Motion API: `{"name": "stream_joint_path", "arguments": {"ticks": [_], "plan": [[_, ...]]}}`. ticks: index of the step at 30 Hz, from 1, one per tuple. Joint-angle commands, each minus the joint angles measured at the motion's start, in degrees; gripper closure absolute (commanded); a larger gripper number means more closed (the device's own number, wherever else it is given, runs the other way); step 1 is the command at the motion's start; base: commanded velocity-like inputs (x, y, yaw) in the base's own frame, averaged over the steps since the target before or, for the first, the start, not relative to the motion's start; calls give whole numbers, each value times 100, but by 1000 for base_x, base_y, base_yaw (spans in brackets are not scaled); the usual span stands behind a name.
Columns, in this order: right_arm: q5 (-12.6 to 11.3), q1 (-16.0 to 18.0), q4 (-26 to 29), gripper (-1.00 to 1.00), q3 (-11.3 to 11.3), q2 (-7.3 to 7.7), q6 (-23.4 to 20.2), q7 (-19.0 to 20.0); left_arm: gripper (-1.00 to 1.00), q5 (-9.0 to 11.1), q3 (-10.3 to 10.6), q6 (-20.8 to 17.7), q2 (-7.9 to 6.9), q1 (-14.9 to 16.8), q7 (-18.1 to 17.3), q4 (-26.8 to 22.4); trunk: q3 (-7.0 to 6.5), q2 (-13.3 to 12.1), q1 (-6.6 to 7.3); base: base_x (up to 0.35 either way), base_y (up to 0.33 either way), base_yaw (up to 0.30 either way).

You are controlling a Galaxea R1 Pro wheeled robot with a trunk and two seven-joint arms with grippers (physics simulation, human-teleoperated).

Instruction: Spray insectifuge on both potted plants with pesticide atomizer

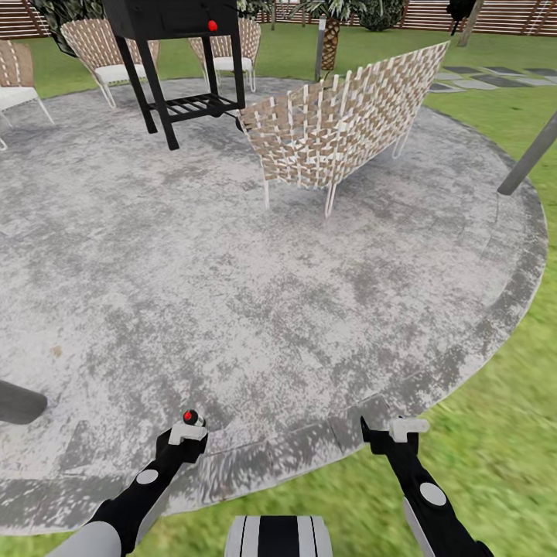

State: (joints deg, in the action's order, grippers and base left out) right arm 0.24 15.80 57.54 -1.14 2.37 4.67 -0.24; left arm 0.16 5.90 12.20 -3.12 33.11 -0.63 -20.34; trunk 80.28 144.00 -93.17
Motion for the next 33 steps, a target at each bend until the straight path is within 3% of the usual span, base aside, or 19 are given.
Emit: {"name": "stream_joint_path", "arguments": {"ticks": [1,13,16,23,33], "plan": [[2,2,-3,-100,0,0,16,-2,-100,-1,38,19,-4,3,2,4,3,1,1,27,0,0],[2,2,-5,-100,0,0,16,-2,-100,-42,70,26,4,3,2,-6,3,1,1,4,0,0],[2,2,-6,-100,0,0,16,-2,-100,-40,64,36,4,1,2,2,70,5,-7,0,0,0],[2,2,-6,-100,0,0,16,-2,-100,7,54,430,-11,-5,2,13,161,9,-15,0,0,0],[2,2,-6,-100,0,0,16,-2,-100,17,49,518,-21,-6,2,21,183,9,-15,34,0,0]]}}
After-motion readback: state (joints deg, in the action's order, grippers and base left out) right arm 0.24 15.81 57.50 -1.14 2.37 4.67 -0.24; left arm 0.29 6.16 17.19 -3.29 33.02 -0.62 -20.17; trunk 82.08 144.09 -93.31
